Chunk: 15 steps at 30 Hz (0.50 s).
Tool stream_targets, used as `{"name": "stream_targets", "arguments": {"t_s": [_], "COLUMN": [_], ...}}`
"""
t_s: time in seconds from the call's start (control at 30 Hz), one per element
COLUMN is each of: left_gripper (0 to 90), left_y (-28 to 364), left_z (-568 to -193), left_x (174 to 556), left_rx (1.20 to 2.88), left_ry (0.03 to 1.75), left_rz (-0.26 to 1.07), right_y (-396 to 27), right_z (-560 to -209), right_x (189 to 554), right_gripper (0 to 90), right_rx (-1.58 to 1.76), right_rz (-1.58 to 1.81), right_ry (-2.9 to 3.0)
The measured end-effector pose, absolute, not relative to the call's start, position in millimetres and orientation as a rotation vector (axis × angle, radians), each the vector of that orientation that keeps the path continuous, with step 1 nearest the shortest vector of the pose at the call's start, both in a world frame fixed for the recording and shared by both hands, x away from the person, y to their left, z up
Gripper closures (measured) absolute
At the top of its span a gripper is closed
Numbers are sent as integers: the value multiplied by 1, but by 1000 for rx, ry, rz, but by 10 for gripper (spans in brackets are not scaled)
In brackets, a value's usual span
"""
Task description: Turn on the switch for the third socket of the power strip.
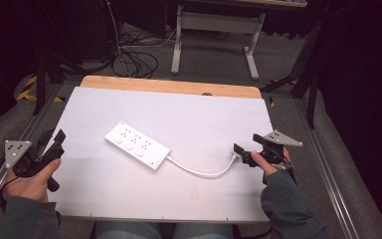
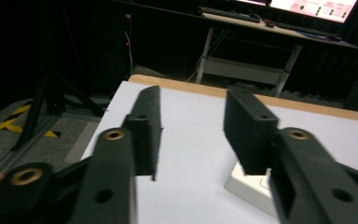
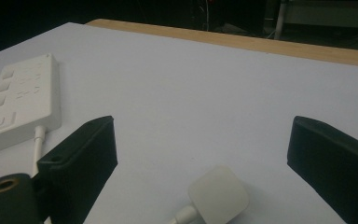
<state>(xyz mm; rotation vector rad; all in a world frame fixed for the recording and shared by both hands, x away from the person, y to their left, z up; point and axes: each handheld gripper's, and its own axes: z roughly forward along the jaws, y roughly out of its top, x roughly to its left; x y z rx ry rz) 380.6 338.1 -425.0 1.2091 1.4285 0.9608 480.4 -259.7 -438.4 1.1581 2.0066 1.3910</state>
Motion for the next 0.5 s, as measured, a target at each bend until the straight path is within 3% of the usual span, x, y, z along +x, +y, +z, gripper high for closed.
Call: {"name": "stream_targets", "arguments": {"t_s": [0.3,0.5], "left_gripper": [886,900], "left_y": [344,346], "left_z": [-426,-426], "left_x": [381,385], "left_rx": [1226,1284], "left_ry": [1419,1377], "left_rz": [949,961], "right_y": [-260,-259], "right_z": [-438,-438], "right_x": [481,480], "right_gripper": [86,89], "right_rx": [1156,1150], "right_rz": [1393,1396], "right_ry": [2008,2010]}}
